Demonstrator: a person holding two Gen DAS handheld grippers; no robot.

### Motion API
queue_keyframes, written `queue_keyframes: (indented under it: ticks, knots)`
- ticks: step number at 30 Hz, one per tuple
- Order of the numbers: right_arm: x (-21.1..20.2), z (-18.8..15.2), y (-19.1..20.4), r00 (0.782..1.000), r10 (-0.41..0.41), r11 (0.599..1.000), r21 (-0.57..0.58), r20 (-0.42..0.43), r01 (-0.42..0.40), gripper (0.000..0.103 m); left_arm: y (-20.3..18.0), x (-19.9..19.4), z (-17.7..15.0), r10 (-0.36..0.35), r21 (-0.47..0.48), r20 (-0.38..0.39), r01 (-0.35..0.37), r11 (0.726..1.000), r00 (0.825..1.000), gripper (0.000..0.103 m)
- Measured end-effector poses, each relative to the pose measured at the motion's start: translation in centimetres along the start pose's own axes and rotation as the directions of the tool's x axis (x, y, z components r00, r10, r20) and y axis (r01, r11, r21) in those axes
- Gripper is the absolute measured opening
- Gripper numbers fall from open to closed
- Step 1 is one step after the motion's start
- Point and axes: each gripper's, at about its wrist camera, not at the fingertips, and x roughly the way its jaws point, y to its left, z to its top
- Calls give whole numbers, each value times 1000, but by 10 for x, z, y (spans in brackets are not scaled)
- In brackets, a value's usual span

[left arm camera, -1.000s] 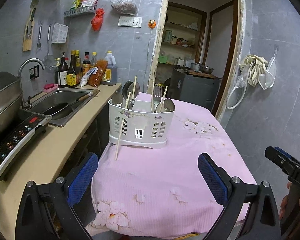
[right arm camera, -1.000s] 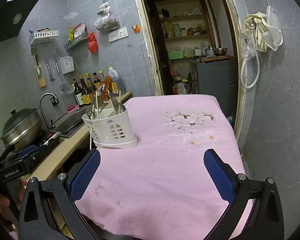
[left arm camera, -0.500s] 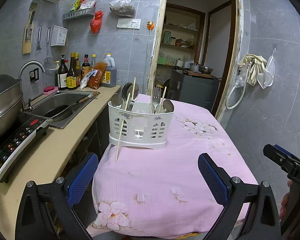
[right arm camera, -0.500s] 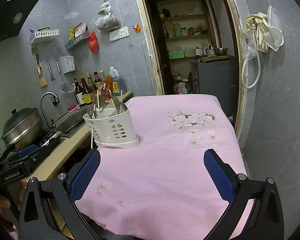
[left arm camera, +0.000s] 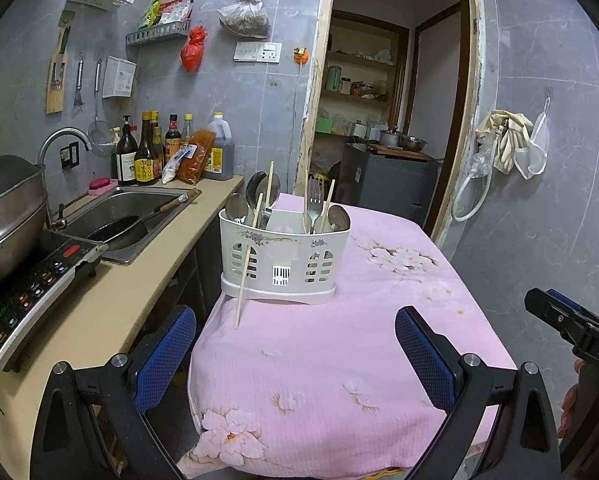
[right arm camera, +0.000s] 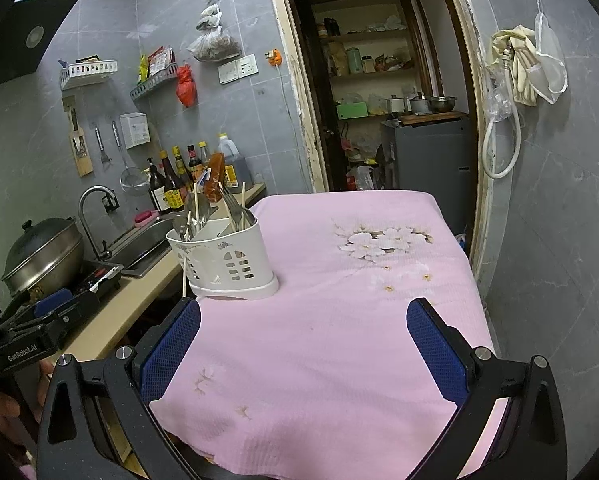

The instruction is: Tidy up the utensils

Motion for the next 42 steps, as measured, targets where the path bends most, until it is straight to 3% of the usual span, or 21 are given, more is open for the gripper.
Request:
queue_keyframes:
  ticks: [42]
  knots:
    - [0, 1, 5, 1000, 2, 1000, -3, -2, -2, 101, 3, -1, 4, 5, 7, 11, -5, 1000, 1000, 101]
